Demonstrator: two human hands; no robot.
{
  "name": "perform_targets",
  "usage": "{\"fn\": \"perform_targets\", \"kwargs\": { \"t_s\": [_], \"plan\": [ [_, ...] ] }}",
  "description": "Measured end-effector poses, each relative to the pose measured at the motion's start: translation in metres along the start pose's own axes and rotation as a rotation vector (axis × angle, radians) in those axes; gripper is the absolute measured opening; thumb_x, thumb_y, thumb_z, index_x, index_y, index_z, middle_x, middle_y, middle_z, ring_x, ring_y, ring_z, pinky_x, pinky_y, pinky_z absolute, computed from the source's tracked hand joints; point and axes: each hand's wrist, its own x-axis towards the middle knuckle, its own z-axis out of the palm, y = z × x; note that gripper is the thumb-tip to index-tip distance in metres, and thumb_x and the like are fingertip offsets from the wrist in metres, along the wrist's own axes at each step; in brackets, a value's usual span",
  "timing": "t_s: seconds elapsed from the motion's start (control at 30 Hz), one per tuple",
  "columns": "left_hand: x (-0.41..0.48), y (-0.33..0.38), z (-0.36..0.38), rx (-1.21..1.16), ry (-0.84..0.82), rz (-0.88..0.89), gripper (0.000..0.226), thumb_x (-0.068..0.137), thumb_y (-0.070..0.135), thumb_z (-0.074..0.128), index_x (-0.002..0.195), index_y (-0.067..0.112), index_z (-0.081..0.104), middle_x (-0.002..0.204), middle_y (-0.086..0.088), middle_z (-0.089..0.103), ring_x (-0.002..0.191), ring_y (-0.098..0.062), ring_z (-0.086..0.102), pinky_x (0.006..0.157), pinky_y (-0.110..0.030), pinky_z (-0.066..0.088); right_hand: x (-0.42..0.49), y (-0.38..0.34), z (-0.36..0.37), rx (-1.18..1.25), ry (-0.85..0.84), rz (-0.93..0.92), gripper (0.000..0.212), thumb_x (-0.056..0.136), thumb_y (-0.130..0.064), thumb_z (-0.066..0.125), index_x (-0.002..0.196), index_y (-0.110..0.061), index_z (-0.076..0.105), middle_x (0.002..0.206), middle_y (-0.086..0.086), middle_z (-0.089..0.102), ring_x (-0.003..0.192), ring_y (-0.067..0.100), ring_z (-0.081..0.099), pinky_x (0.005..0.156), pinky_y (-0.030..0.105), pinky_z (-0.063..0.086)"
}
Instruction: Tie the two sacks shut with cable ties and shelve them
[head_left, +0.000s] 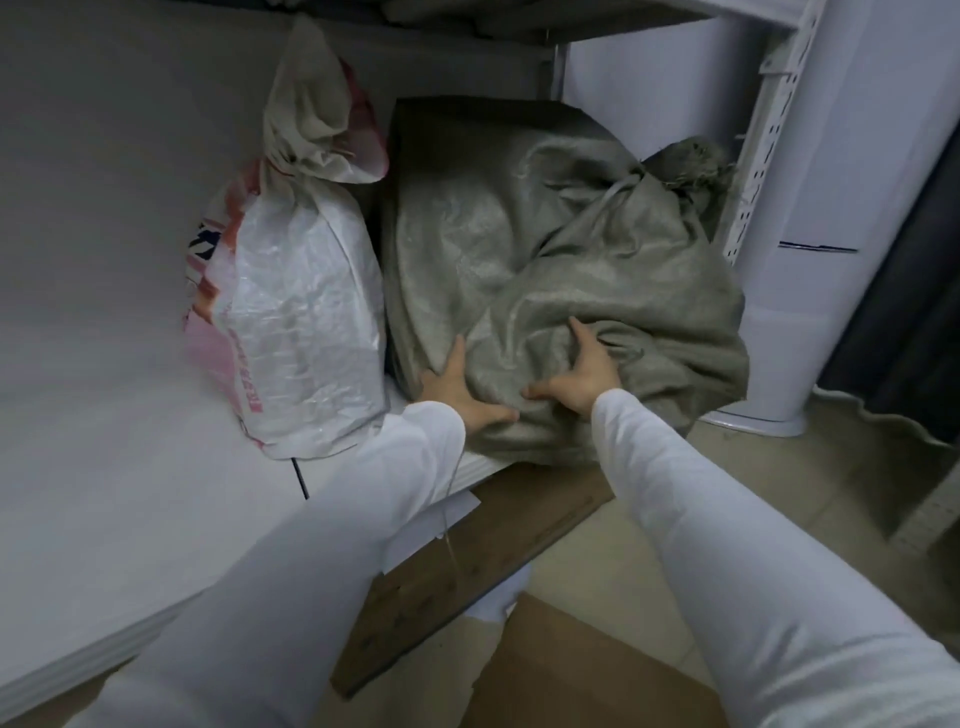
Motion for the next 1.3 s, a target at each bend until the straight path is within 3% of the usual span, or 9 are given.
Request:
{"fn": "perform_targets", "kwargs": {
  "t_s": [0.17, 0.33, 0.5, 0.6, 0.7, 0.77, 0.87, 1.1, 1.3],
  "plan": [
    [0.011, -0.013, 0.000, 0.154, 0.149, -0.026, 0.127, 0.048, 0.066, 0.081, 0.144, 0.054, -0.002, 0.154, -0.023, -0.019, 0.145, -0.041, 0.001, 0.120, -0.041, 0.016, 0.015, -0.010, 0.021, -0.040, -0.016, -0.094, 0.091, 0.066, -0.014, 0.086, 0.144, -0.024, 0.041, 0.149, 0.007, 0.039, 0.137, 0.026, 0.039, 0.113, 0.037, 0.035],
    [0.015, -0.043, -0.008, 0.279, 0.218, -0.137, 0.116, 0.058, 0.069, 0.074, 0.142, 0.056, -0.006, 0.152, -0.021, -0.029, 0.142, -0.048, -0.003, 0.114, -0.056, 0.023, 0.005, 0.003, 0.053, -0.122, -0.100, -0.151, 0.099, 0.078, -0.014, 0.078, 0.154, -0.030, 0.018, 0.161, 0.006, 0.011, 0.146, 0.027, 0.021, 0.116, 0.030, 0.020],
    [0.005, -0.058, -0.020, 0.282, 0.141, -0.037, 0.109, 0.067, 0.064, 0.071, 0.147, 0.047, 0.000, 0.154, -0.020, -0.022, 0.142, -0.043, 0.015, 0.116, -0.042, 0.027, -0.001, -0.021, 0.059, -0.204, -0.086, -0.028, 0.097, 0.083, -0.019, 0.074, 0.155, -0.027, 0.010, 0.162, 0.011, 0.000, 0.149, 0.031, 0.011, 0.119, 0.035, 0.015],
    [-0.008, -0.066, -0.038, 0.319, 0.178, -0.006, 0.100, 0.073, 0.057, 0.070, 0.149, 0.043, 0.007, 0.157, -0.017, -0.010, 0.138, -0.042, 0.025, 0.113, -0.042, 0.031, -0.021, -0.033, 0.074, -0.240, 0.011, 0.026, 0.086, 0.084, -0.025, 0.072, 0.152, -0.029, 0.019, 0.162, 0.009, -0.007, 0.146, 0.035, 0.016, 0.115, 0.045, 0.024],
    [-0.024, -0.077, -0.060, 0.325, 0.202, 0.010, 0.095, 0.077, 0.054, 0.068, 0.149, 0.042, 0.008, 0.158, -0.015, -0.007, 0.140, -0.042, 0.021, 0.112, -0.047, 0.031, -0.047, -0.050, 0.092, -0.403, 0.112, 0.002, 0.073, 0.084, -0.025, 0.066, 0.146, -0.025, 0.028, 0.161, 0.010, -0.009, 0.143, 0.040, 0.015, 0.110, 0.050, 0.030],
    [-0.036, -0.085, -0.074, 0.296, 0.219, 0.025, 0.093, 0.078, 0.051, 0.069, 0.149, 0.042, 0.010, 0.159, -0.015, -0.006, 0.142, -0.041, 0.018, 0.113, -0.046, 0.030, -0.063, -0.067, 0.103, -0.462, 0.133, -0.053, 0.077, 0.081, -0.026, 0.068, 0.147, -0.021, 0.027, 0.161, 0.013, -0.008, 0.144, 0.041, 0.011, 0.113, 0.051, 0.028],
    [-0.057, -0.093, -0.096, 0.300, 0.277, 0.008, 0.093, 0.077, 0.053, 0.069, 0.149, 0.040, 0.013, 0.159, -0.014, 0.000, 0.142, -0.039, 0.019, 0.112, -0.047, 0.031, -0.086, -0.099, 0.121, -0.478, 0.052, -0.130, 0.085, 0.081, -0.033, 0.070, 0.150, -0.019, 0.022, 0.162, 0.013, -0.009, 0.146, 0.042, 0.005, 0.116, 0.053, 0.020],
    [-0.122, -0.110, -0.160, 0.325, 0.396, -0.074, 0.088, 0.076, 0.057, 0.067, 0.148, 0.035, 0.022, 0.158, -0.012, 0.010, 0.142, -0.033, 0.020, 0.111, -0.046, 0.031, -0.138, -0.165, 0.160, -0.274, -0.101, -0.348, 0.073, 0.078, -0.016, 0.070, 0.144, -0.016, 0.038, 0.159, 0.009, 0.017, 0.138, 0.034, 0.034, 0.109, 0.037, 0.038],
    [-0.216, -0.129, -0.221, 0.311, 0.501, -0.093, 0.079, 0.079, 0.047, 0.069, 0.146, 0.029, 0.030, 0.159, -0.012, 0.010, 0.144, -0.032, 0.018, 0.113, -0.044, 0.029, -0.209, -0.203, 0.188, -0.180, -0.246, -0.525, 0.068, 0.083, -0.012, 0.068, 0.145, -0.017, 0.041, 0.161, 0.005, 0.017, 0.143, 0.027, 0.029, 0.112, 0.034, 0.032]
  ]
}}
